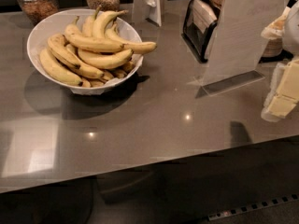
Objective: Pick banana from white bowl
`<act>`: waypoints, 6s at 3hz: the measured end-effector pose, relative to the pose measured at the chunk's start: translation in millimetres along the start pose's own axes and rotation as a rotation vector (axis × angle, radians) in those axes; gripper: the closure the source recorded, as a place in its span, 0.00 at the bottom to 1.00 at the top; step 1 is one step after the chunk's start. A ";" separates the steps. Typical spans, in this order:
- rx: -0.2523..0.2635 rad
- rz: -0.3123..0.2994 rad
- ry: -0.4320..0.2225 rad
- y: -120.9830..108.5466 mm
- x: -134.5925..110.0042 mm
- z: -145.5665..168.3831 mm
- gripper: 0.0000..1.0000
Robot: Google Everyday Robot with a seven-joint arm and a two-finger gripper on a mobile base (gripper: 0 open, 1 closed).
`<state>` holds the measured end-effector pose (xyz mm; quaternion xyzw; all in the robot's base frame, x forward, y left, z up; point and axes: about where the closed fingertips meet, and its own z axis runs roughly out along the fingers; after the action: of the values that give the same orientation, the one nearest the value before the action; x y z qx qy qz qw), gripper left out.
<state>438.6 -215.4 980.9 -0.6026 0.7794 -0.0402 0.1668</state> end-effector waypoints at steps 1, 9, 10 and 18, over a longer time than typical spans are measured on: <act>0.000 0.000 0.000 0.0 -0.1 0.0 0.00; 0.004 -0.115 -0.534 -78.4 -265.1 65.8 0.00; 0.017 -0.123 -0.579 -91.7 -303.6 81.4 0.00; -0.133 -0.085 -0.659 -60.5 -386.7 125.8 0.37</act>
Offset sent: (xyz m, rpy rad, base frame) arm 0.0117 0.0429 0.0124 0.1544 -0.0625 0.0545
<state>617.8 154.0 960.3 -0.6246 0.6586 0.2009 0.3684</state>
